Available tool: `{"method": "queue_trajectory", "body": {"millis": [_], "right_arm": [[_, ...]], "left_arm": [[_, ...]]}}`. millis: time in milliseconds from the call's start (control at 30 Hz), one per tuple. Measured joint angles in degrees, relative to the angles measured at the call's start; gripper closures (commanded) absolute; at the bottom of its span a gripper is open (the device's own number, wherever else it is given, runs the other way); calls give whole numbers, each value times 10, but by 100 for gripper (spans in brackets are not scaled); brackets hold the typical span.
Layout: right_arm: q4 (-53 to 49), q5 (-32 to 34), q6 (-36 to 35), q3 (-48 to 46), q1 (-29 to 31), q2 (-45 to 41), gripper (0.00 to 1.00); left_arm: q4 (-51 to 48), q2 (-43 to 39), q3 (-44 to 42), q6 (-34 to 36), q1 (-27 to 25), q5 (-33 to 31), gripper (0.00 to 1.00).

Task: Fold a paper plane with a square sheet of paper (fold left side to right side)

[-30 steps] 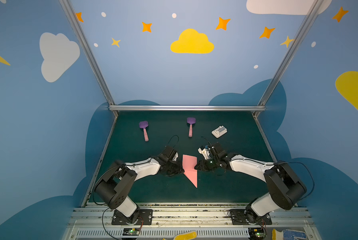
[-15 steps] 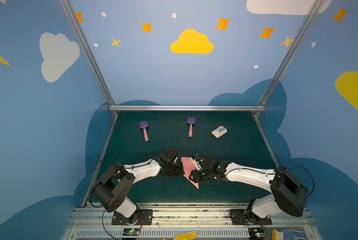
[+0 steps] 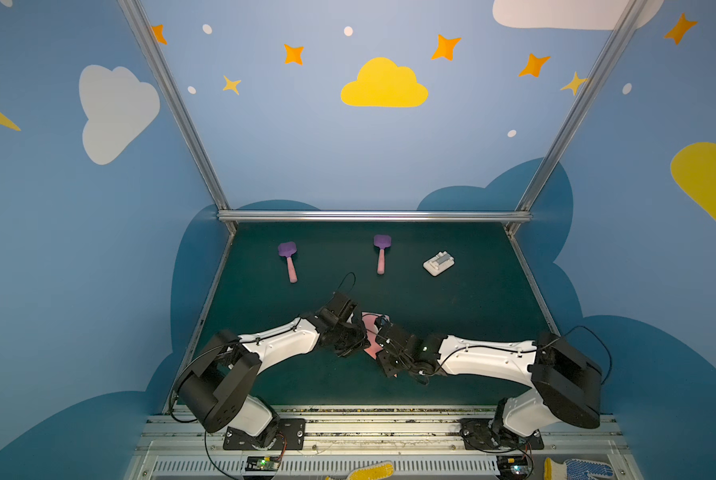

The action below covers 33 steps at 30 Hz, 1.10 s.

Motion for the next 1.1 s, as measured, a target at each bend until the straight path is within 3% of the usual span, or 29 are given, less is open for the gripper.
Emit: {"method": "queue_trajectory", "body": {"millis": [300,933,1100], "right_arm": [[-6,51,0,11,14,26,59],[-8,64,3,11,15,33,81],[-8,68,6,11,15,33,98]], "left_arm": [[3,-3,0,-20,0,3,96],[4,-3,0,-20,0,6,96],[4,-2,0,-18,0,11,96]]}}
